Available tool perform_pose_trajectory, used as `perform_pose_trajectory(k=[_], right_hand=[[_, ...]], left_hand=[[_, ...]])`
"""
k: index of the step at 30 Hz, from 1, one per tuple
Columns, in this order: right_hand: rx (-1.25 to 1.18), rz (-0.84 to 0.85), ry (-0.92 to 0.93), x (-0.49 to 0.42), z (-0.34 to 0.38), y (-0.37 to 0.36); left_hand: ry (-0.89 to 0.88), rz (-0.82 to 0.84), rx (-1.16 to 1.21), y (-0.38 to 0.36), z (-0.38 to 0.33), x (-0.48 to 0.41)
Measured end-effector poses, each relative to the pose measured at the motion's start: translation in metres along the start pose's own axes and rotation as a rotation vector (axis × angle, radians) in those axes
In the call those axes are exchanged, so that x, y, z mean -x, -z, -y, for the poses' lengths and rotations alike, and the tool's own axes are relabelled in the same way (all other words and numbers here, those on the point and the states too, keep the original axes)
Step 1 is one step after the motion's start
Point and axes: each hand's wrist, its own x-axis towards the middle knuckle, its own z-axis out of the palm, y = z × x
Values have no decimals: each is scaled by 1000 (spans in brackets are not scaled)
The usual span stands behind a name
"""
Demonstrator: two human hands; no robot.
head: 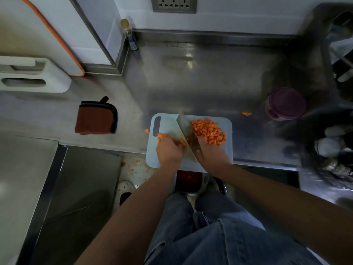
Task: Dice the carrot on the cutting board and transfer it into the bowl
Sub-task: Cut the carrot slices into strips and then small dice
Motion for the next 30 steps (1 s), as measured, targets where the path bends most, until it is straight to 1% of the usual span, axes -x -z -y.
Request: perform_pose_trajectory(k=[3,7,11,15,26,30], right_hand=[[43,25,23,5,0,1],[75,71,40,8,0,2],[75,16,60,5,1,9],[79,-8,93,5,6,12],[146,94,94,8,11,14],[138,98,80,6,12,11]], left_hand=[[90,-5,60,-10,3,-7],[110,30,110,-9,-3,-5],[145,65,130,-8,-3,-7],[154,81,136,-8,-2,-10],[166,112,189,-7,0,-14],[182,125,202,-7,0,-16]])
